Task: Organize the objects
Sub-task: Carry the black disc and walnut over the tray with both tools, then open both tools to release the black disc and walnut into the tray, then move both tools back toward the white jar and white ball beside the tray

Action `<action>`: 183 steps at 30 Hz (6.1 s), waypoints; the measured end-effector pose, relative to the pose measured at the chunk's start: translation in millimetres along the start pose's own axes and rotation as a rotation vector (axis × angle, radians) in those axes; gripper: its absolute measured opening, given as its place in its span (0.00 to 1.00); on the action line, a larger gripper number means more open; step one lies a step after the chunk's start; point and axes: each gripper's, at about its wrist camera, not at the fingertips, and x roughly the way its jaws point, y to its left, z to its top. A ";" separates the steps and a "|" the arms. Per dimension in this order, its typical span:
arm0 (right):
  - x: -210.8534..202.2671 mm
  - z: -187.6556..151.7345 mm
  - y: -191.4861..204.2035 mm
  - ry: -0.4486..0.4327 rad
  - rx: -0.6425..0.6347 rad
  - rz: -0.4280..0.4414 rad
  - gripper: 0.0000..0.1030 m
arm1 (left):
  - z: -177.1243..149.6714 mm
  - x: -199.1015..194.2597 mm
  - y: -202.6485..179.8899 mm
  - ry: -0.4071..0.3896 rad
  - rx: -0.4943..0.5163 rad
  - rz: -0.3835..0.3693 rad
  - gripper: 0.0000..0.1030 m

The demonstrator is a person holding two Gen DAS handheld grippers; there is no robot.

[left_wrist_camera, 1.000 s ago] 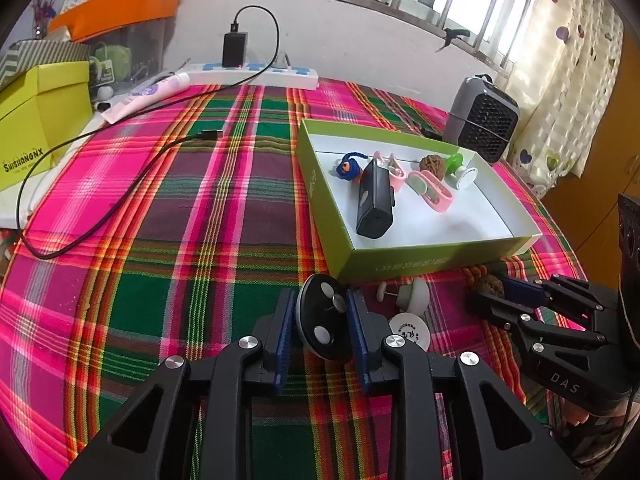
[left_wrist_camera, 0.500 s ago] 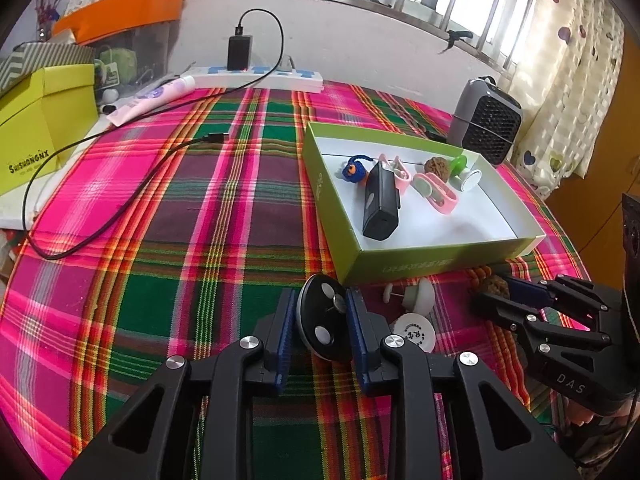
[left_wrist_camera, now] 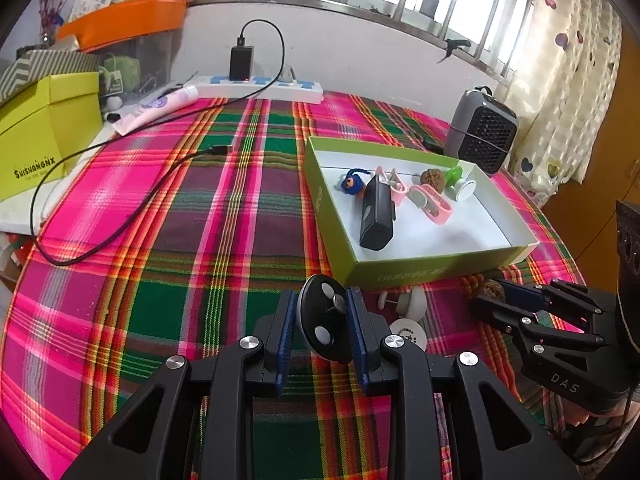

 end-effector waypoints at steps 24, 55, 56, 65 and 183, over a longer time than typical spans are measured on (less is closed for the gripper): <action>-19.9 10.2 -8.7 -0.056 0.011 0.000 0.29 | 16.6 -18.3 -23.1 -0.055 0.040 -0.048 0.23; -6.3 42.2 -57.2 -0.072 0.053 -0.063 0.29 | 47.7 29.3 -63.7 -0.010 0.093 -0.108 0.23; -5.0 43.4 -58.8 -0.071 0.054 -0.064 0.29 | 48.5 31.2 -64.0 -0.008 0.094 -0.107 0.23; 9.7 55.8 -73.1 -0.055 0.056 -0.074 0.29 | 56.4 52.6 -67.1 0.019 0.094 -0.113 0.23; -19.5 40.9 -26.5 -0.118 0.045 -0.080 0.35 | 29.8 -3.9 -50.5 -0.066 0.102 -0.075 0.34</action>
